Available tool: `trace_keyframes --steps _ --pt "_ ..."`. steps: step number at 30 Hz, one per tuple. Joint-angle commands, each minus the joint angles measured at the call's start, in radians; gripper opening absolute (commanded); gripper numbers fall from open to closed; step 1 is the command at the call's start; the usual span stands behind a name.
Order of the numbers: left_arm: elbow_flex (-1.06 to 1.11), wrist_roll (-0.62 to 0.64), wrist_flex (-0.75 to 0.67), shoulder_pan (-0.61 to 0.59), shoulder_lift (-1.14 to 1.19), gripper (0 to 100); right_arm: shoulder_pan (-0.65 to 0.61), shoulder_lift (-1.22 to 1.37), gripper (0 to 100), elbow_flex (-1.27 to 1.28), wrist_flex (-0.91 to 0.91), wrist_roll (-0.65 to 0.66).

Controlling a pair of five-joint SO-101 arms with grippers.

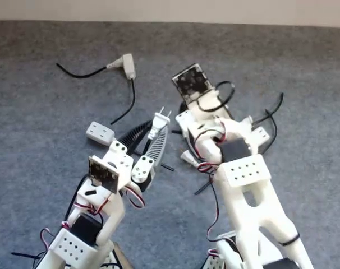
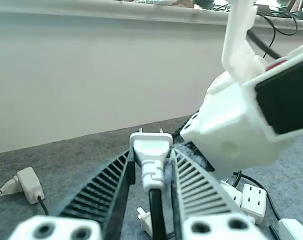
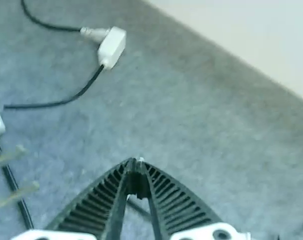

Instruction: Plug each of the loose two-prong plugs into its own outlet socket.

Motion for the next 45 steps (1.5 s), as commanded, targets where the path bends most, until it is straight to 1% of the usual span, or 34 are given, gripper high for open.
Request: trace_keyframes --steps 1,5,9,11,13,16,18,20,23,26,28,31,34,38,41,43,45 --pt "0.021 -0.002 0.0 -0.048 -0.007 1 0.035 -0.09 0.7 -0.045 -0.01 0.003" --pt "0.021 0.005 0.0 -0.124 -0.005 1 0.065 -0.18 0.7 -0.044 0.113 0.0" --pt "-0.001 0.025 0.005 -0.14 0.007 1 0.11 -0.245 0.7 0.013 0.271 -0.002" --pt "-0.033 0.101 0.044 -0.148 0.007 1 0.14 -0.275 0.7 0.087 0.3 -0.002" --pt "-0.093 0.181 0.127 -0.176 0.008 1 0.17 -0.306 0.7 0.179 0.303 -0.002" --pt "-0.196 0.244 0.212 -0.22 0.053 1 0.193 -0.349 0.7 0.325 0.3 -0.002" --pt "-0.251 0.256 0.212 -0.24 0.125 1 0.193 -0.377 0.7 0.409 0.3 -0.003" --pt "-0.32 0.288 0.21 -0.257 0.236 1 0.193 -0.406 0.7 0.483 0.283 -0.043" --pt "-0.449 0.338 0.212 -0.282 0.456 1 0.194 -0.449 0.7 0.608 0.205 -0.118" --pt "-0.59 0.377 0.232 -0.312 0.71 1 0.191 -0.486 0.7 0.734 0.125 -0.133" --pt "-0.694 0.413 0.285 -0.337 0.875 1 0.177 -0.506 0.7 0.817 0.077 -0.133" --pt "-0.857 0.479 0.405 -0.375 1.087 1 0.168 -0.527 0.7 0.897 0.051 -0.133" --pt "-0.984 0.586 0.52 -0.423 1.204 1 0.17 -0.535 0.7 0.897 0.045 -0.133" --pt "-1.056 0.747 0.671 -0.475 1.233 1 0.17 -0.535 0.7 0.897 0.045 -0.133" --pt "-1.066 0.832 0.763 -0.49 1.233 1 0.17 -0.535 0.7 0.897 0.044 -0.133" --pt "-1.047 0.864 0.813 -0.493 1.234 1 0.17 -0.535 0.7 0.897 0.044 -0.133" --pt "-1.036 0.858 0.87 -0.506 1.227 1 0.17 -0.533 0.7 0.903 0.016 -0.133"
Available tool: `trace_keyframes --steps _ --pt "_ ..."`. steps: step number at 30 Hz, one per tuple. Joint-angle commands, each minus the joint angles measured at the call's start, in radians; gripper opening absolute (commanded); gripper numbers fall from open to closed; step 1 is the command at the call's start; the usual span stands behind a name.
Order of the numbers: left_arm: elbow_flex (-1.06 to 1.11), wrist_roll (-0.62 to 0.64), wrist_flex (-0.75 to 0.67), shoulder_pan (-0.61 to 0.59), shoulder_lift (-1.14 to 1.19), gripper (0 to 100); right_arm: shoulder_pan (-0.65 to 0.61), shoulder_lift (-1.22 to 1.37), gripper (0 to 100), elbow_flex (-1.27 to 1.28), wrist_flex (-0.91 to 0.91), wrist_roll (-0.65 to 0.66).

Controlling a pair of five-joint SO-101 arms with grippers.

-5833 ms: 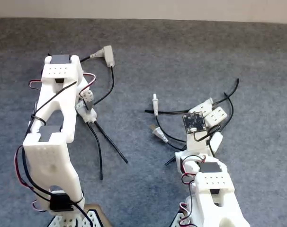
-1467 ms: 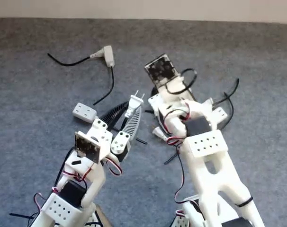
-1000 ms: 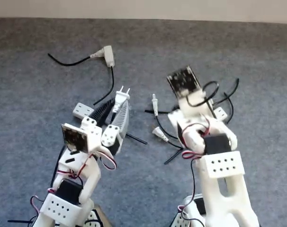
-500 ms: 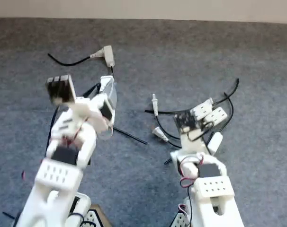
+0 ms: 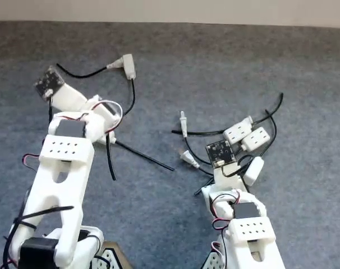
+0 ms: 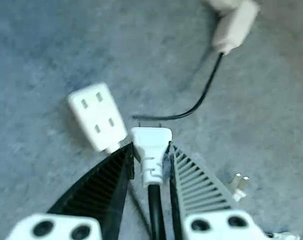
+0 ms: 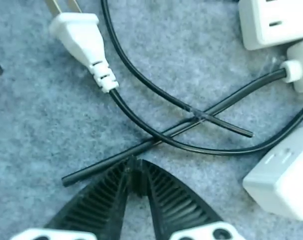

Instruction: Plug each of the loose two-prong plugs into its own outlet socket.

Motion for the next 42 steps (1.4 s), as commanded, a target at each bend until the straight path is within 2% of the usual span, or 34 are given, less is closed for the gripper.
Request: trace_keyframes --steps 1,4,7,9,11,17,21,29,31,34,42 --pt "-0.022 0.008 0.13 -0.024 -0.022 1 -0.01 -0.005 0.7 0.007 -0.058 -0.006" --pt "-0.05 0.0 0.258 -0.042 -0.093 1 -0.01 -0.004 0.7 0.008 -0.062 -0.006" --pt "-0.061 0.15 0.338 -0.047 -0.148 1 -0.01 -0.004 0.7 0.008 -0.062 -0.006" --pt "-0.056 0.265 0.342 -0.048 -0.153 1 -0.01 -0.004 0.7 0.008 -0.062 -0.006" --pt "-0.044 0.325 0.339 -0.05 -0.153 1 -0.01 -0.004 0.7 0.008 -0.062 -0.006" --pt "-0.051 0.334 0.334 -0.079 -0.124 1 -0.01 -0.004 0.7 0.01 -0.062 -0.006" --pt "-0.163 0.336 0.304 -0.076 0.041 1 -0.01 -0.004 0.7 0.01 -0.062 -0.008" --pt "-0.593 0.342 0.489 -0.09 0.489 1 -0.012 -0.004 0.7 0.01 -0.062 -0.008" --pt "-0.667 0.405 0.552 -0.107 0.545 1 -0.012 -0.004 0.7 0.01 -0.062 -0.008" --pt "-0.73 0.474 0.605 -0.119 0.599 1 -0.012 -0.004 0.7 0.01 -0.062 -0.008" --pt "-0.777 0.47 0.6 -0.119 0.657 1 -0.012 -0.004 0.7 0.01 -0.062 -0.008"
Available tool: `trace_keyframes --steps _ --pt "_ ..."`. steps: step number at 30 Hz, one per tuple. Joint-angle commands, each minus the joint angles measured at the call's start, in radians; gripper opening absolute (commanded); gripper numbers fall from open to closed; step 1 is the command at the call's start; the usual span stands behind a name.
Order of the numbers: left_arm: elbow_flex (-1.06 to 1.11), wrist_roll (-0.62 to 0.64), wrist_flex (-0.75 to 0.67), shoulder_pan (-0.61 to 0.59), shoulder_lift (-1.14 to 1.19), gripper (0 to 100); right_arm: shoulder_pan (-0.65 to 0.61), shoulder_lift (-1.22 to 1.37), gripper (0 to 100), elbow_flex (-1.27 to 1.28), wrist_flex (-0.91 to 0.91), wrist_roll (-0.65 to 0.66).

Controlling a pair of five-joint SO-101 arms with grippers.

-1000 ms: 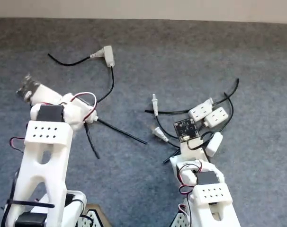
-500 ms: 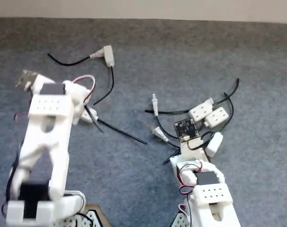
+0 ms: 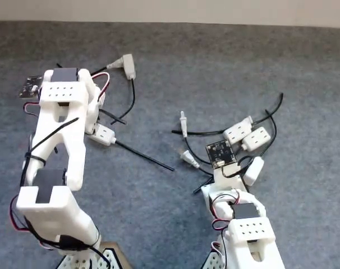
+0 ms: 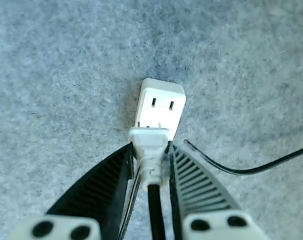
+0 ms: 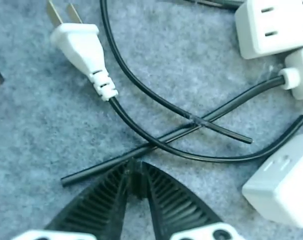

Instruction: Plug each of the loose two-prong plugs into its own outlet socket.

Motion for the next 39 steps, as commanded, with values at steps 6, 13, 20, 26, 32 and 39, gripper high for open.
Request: trace_keyframes --steps 6,13,20,26,32,39 --pt "-0.102 -0.11 0.0 -0.013 0.065 1 -0.01 -0.004 0.7 -0.002 -0.024 -0.008" --pt "-0.143 -0.12 0.006 -0.064 0.082 1 -0.01 -0.005 0.7 -0.002 -0.024 -0.008" --pt "-0.145 -0.186 0.0 -0.059 0.09 1 -0.01 -0.007 0.7 -0.002 -0.024 -0.008" --pt "-0.137 -0.184 0.002 -0.028 0.091 1 -0.01 -0.007 0.7 -0.002 -0.024 -0.008" --pt "-0.137 -0.184 0.002 -0.025 0.093 1 -0.01 -0.008 0.7 -0.002 -0.024 -0.008" --pt "-0.136 -0.183 0.002 -0.018 0.093 1 -0.01 -0.008 0.7 -0.002 -0.024 -0.008"
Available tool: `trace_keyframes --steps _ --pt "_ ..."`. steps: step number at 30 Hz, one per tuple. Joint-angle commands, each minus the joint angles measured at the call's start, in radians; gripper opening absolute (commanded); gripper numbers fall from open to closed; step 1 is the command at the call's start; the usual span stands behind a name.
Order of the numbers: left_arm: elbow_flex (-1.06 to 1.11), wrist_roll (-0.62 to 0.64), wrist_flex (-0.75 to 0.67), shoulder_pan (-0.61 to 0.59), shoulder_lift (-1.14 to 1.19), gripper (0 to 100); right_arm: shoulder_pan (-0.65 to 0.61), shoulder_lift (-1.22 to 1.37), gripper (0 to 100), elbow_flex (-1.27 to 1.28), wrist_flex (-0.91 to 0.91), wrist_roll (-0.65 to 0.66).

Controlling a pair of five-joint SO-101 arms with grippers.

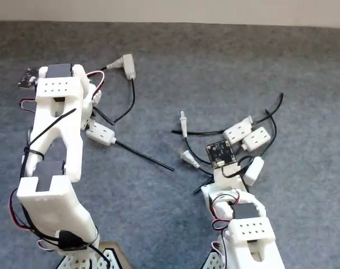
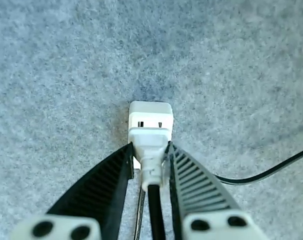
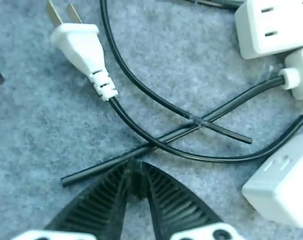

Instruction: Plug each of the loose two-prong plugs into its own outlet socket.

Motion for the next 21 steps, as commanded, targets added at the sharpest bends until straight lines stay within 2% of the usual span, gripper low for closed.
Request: trace_keyframes --steps 1,21 --pt "-0.028 -0.003 0.0 0.033 -0.005 1 -0.01 -0.008 0.7 -0.002 -0.024 -0.008" --pt "0.005 0.018 -0.002 0.03 -0.002 1 -0.01 -0.008 0.7 -0.002 -0.024 -0.008"
